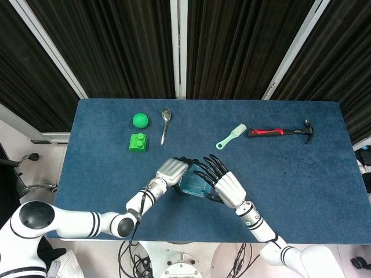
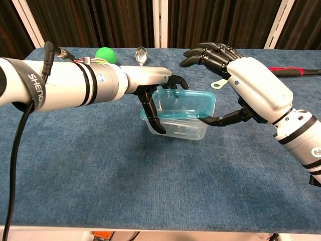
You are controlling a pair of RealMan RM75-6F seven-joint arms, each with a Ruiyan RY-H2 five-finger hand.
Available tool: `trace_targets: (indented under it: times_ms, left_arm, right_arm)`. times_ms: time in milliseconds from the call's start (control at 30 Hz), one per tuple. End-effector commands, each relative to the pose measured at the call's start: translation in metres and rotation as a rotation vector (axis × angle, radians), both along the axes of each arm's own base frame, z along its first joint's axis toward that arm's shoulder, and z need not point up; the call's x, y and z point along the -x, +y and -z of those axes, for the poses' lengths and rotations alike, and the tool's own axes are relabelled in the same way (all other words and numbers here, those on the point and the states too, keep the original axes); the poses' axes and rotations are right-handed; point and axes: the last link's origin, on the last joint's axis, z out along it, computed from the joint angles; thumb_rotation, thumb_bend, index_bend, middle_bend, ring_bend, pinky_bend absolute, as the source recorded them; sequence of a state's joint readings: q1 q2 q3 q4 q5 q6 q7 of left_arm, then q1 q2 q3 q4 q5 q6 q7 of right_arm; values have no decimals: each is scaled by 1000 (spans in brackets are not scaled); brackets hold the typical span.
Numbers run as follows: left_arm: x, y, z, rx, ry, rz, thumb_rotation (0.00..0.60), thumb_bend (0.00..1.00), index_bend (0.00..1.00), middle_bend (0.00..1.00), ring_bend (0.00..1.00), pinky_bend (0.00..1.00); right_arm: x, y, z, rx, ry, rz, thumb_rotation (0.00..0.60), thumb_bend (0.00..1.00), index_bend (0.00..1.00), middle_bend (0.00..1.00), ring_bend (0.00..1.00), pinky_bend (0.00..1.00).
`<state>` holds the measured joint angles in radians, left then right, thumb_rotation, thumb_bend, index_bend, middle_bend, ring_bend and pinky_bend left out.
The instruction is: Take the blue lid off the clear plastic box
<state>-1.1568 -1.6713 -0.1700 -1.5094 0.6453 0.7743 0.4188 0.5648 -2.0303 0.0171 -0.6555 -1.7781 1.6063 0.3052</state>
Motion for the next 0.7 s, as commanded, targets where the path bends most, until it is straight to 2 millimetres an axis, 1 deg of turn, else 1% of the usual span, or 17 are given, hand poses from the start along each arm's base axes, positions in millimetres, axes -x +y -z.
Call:
trace_targets:
  times_ms: [33,167,233,267,400,533,700]
  left_arm:
    - [0,-1,-6,25,-40,-16,600,0,65,175,103,221]
    - [2,-1,-8,10,-42,-3,600,0,56,164,101,219]
    - [3,-1,-9,8,-47,-7,600,0,48,145,82,199]
    - [4,-1,-9,6,-49,-8,600,0,44,131,62,171]
    - [7,1,-11,-9,-53,-6,600,0,35,91,4,92]
    - [9,1,-14,-19,-66,-10,600,0,27,48,0,45]
    - [15,3,-19,-56,-61,-1,600,0,23,26,0,21]
  right_arm:
    - [-1,0,2,1,7,-9,600,378,313,165,0,0]
    - [-3,-2,4,0,1,-11,600,416,368,175,0,7]
    - [-3,-2,5,1,0,-13,600,421,406,179,0,11]
    - [-3,-2,4,1,0,-16,600,421,428,181,0,12]
    - [-2,-4,4,10,4,-15,600,422,574,195,0,13]
    - [-2,-6,2,24,10,-20,600,432,679,221,0,14]
    - [-5,-9,-1,52,-2,-33,600,443,742,240,0,14]
